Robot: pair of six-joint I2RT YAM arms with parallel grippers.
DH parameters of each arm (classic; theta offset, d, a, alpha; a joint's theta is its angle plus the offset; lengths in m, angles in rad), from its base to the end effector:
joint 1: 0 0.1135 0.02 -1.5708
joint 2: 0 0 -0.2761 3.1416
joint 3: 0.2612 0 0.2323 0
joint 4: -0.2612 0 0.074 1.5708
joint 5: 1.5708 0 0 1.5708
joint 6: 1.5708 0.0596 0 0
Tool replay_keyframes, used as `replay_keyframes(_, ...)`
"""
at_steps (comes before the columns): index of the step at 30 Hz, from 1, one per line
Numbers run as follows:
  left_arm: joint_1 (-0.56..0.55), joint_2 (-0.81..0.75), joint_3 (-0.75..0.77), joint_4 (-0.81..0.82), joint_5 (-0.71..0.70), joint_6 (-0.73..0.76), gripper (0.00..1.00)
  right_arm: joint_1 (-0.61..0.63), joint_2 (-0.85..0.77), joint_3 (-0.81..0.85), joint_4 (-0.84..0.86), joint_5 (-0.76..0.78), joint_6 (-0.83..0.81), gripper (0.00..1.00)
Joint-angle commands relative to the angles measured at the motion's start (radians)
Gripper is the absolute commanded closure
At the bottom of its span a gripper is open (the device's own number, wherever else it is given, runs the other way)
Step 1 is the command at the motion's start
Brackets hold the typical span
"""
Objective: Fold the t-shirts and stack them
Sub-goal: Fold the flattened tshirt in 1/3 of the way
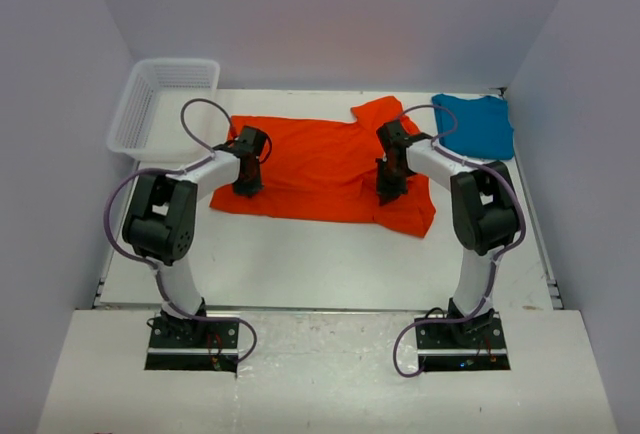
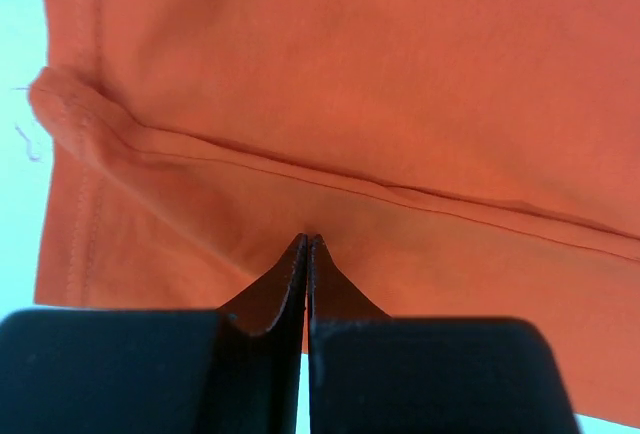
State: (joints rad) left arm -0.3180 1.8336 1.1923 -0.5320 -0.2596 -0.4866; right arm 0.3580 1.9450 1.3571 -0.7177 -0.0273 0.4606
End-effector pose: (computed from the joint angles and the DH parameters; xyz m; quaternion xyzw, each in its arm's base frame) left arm 0.3452 -0.0975 0.1726 -0.1073 0.9665 0.0401 0.2298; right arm 0.3515 0.1333 0.1670 0.0490 0.9899 0.0650 0.1159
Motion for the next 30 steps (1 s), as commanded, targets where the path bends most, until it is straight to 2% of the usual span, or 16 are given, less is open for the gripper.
replay_keyframes(1, 0.011, 0.010, -0.016, 0.044, 0.022, 0.011, 1.00, 0.009, -0.001, -0.006, 0.023, -0.028, 0.032, 1.00)
replay_keyframes(7, 0.017, 0.038, -0.072, 0.053, 0.020, 0.006, 1.00, 0.009, 0.002, -0.061, 0.041, -0.026, 0.039, 1.00)
replay_keyframes(15, 0.017, -0.025, -0.203, 0.049, 0.023, -0.047, 1.00, 0.012, -0.076, -0.206, 0.089, -0.010, 0.067, 1.00)
replay_keyframes(30, 0.010, -0.365, -0.476, 0.014, 0.088, -0.156, 1.00, 0.027, -0.193, -0.410, 0.133, -0.063, 0.170, 1.00)
